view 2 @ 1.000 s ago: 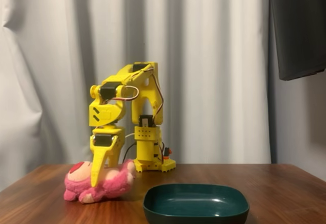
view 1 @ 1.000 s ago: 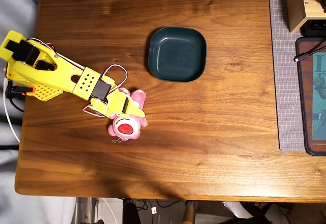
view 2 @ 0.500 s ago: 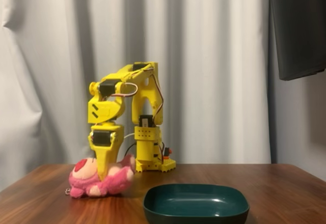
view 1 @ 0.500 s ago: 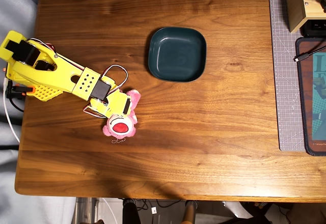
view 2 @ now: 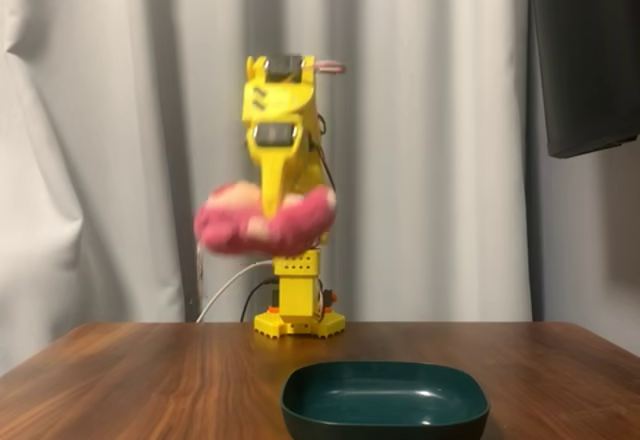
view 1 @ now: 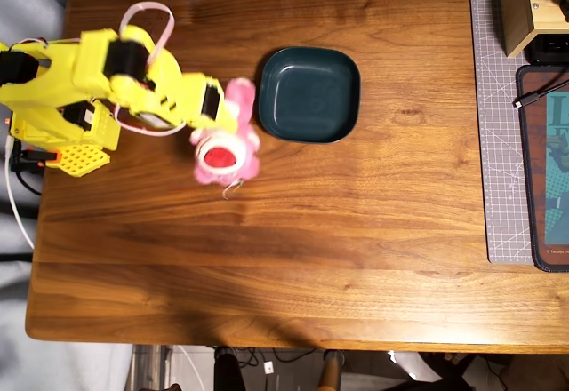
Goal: Grasp a strawberry bear and put it in the bin.
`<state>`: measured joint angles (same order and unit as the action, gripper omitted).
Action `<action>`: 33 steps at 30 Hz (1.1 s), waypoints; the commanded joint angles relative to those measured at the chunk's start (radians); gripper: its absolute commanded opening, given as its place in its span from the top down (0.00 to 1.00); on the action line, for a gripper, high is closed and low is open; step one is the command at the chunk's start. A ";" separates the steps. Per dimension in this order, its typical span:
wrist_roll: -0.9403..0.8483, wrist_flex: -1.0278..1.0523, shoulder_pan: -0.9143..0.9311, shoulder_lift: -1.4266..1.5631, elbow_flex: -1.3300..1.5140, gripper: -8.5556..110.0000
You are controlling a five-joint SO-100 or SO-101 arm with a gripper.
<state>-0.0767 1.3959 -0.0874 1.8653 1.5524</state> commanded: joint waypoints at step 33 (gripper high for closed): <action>0.061 -0.163 0.331 -0.604 -0.603 0.93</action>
<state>-0.0092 1.2487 0.2485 1.2487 1.0232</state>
